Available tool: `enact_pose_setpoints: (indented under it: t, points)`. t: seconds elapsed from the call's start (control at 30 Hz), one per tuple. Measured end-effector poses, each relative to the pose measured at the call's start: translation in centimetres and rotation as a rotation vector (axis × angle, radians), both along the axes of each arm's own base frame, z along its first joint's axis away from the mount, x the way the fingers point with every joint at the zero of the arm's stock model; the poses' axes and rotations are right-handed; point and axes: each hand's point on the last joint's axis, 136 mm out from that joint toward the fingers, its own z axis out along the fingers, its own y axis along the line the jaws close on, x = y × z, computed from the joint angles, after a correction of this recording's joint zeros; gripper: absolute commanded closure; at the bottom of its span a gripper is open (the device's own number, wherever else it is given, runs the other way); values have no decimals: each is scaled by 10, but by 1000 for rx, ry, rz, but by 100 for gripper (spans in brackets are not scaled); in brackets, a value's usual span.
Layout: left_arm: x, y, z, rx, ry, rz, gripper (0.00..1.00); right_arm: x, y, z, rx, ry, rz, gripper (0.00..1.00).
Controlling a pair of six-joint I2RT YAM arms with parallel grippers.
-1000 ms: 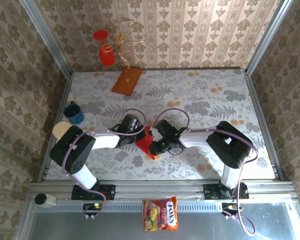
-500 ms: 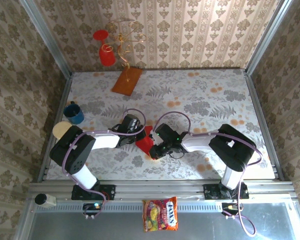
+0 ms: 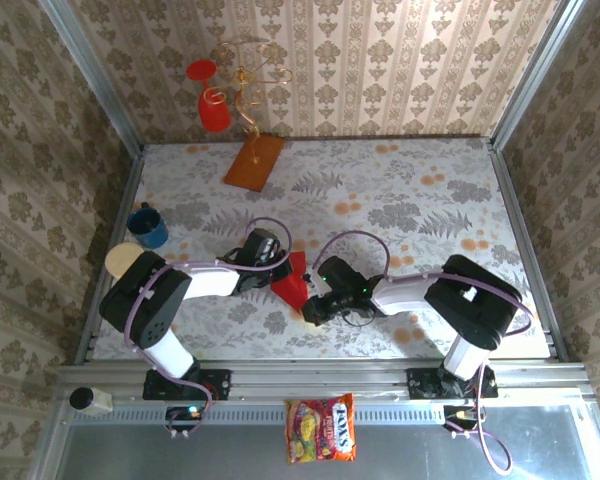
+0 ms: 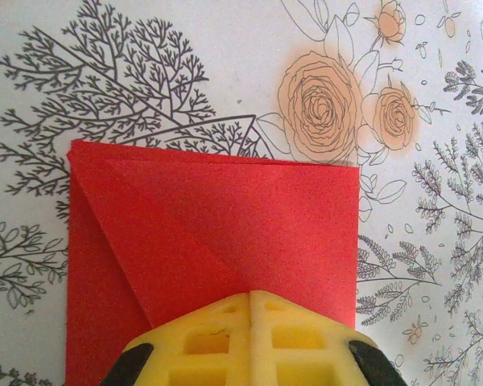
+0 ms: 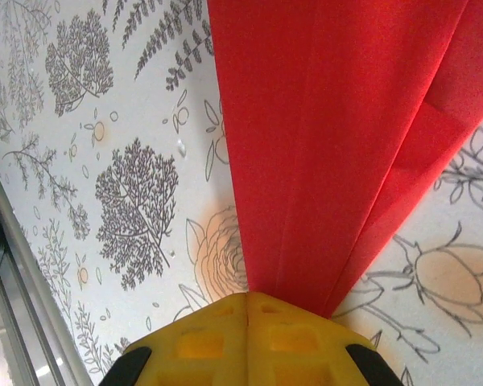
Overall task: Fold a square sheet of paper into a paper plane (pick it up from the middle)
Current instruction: Fourth fold the wing at the center of the table.
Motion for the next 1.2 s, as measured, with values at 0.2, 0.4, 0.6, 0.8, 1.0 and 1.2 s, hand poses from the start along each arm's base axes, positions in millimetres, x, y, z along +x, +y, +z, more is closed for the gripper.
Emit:
enact_pose_setpoints:
  t: [0.2, 0.4, 0.6, 0.8, 1.0, 1.2]
  points:
    - [0, 0, 0, 0, 0, 1, 100, -3, -1, 0, 8, 3, -5, 100]
    - [1, 1, 0, 3, -4, 5, 100, -11, -5, 0, 20, 29, -30, 100]
    - [13, 15, 0, 26, -26, 61, 100, -43, -22, 1, -2, 110, -38, 100]
    - [16, 19, 3, 38, -33, 78, 100, -63, -66, 3, -137, 233, -85, 100]
    - [8, 24, 8, 50, -12, 70, 100, -22, -84, 25, -126, 249, -237, 100]
    - [3, 19, 39, -1, -53, 33, 100, 11, -67, 35, -55, 245, -300, 95]
